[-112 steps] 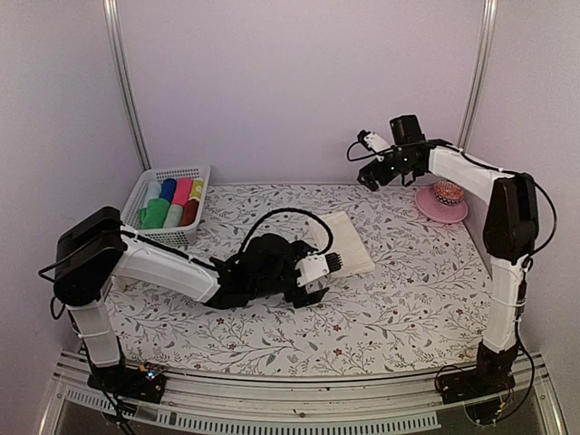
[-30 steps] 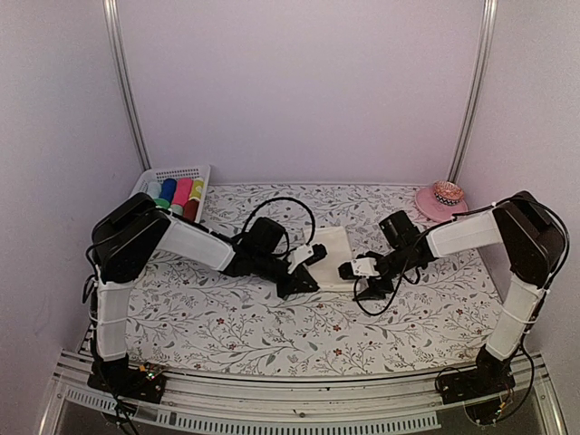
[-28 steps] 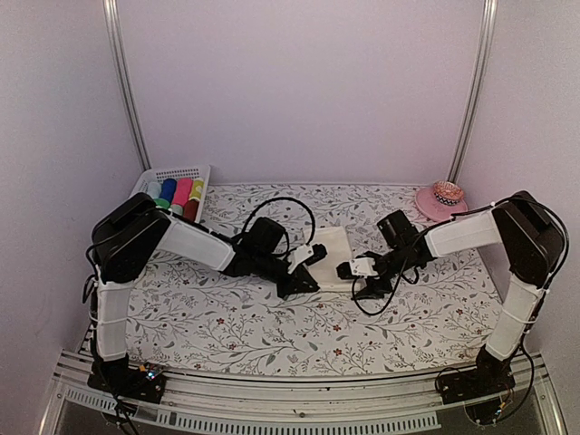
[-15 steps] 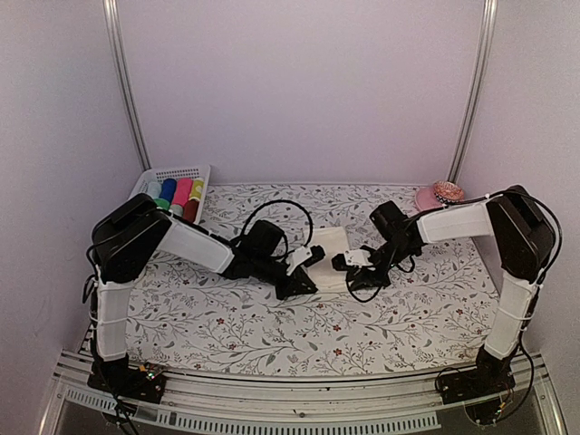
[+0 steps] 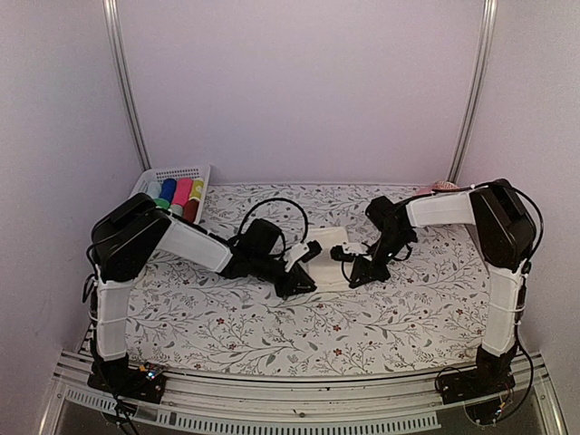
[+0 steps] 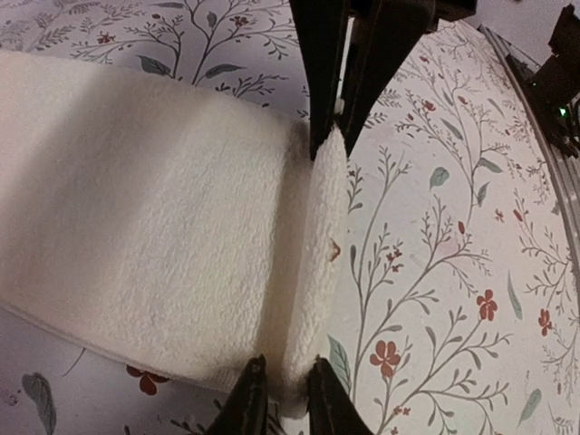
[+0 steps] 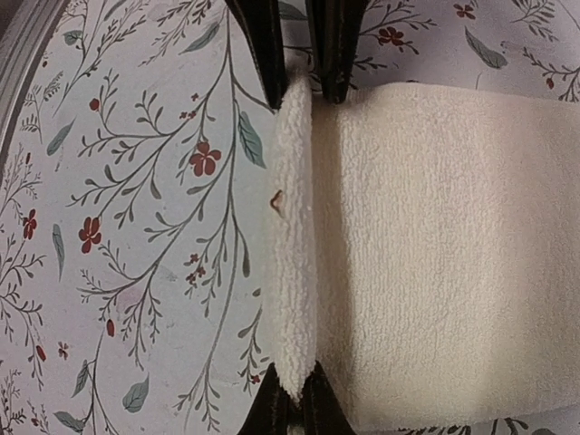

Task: Roll the towels
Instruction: Pick up the towel from the center of the board, then roll the towel at the center of the board.

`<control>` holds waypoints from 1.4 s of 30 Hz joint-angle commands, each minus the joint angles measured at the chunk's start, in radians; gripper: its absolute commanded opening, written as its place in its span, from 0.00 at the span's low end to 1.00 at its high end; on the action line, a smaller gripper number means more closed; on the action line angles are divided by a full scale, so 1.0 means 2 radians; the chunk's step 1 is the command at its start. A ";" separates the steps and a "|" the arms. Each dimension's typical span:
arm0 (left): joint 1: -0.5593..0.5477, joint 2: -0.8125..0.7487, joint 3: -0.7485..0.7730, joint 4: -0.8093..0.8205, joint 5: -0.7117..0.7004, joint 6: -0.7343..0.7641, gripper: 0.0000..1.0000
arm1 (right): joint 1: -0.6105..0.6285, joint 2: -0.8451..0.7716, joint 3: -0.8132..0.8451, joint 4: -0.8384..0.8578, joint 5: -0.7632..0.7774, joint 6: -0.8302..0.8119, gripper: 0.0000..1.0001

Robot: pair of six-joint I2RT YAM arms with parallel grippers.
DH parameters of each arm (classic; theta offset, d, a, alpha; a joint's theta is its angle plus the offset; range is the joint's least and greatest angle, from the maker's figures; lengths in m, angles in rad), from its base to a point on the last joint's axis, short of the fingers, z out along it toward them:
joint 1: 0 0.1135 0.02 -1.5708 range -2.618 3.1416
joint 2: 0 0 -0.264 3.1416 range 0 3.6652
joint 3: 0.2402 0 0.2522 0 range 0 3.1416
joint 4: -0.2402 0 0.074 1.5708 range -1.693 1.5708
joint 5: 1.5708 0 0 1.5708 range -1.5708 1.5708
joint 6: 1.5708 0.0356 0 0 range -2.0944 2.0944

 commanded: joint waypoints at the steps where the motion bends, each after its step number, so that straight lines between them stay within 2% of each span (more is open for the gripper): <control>1: 0.020 0.010 -0.001 0.017 0.012 -0.030 0.22 | -0.010 0.025 0.033 -0.074 -0.030 0.008 0.03; 4: 0.025 0.012 -0.001 0.019 0.012 -0.039 0.37 | -0.015 0.040 0.040 -0.082 -0.022 0.011 0.03; 15: 0.025 0.005 0.001 0.021 -0.031 -0.052 0.39 | -0.023 0.094 0.096 -0.137 -0.047 0.038 0.03; 21: 0.022 -0.054 -0.064 0.081 -0.071 -0.016 0.54 | -0.028 0.134 0.133 -0.181 -0.048 0.056 0.03; 24: 0.013 -0.088 -0.099 0.121 -0.099 0.018 0.56 | -0.034 0.156 0.157 -0.205 -0.057 0.069 0.03; 29: -0.030 -0.121 -0.143 0.170 -0.162 0.121 0.56 | -0.039 0.186 0.178 -0.226 -0.063 0.080 0.03; 33: -0.075 -0.109 -0.139 0.177 -0.220 0.209 0.54 | -0.041 0.197 0.198 -0.236 -0.072 0.096 0.03; 42: -0.099 -0.062 -0.092 0.149 -0.177 0.252 0.31 | -0.044 0.206 0.209 -0.235 -0.069 0.117 0.04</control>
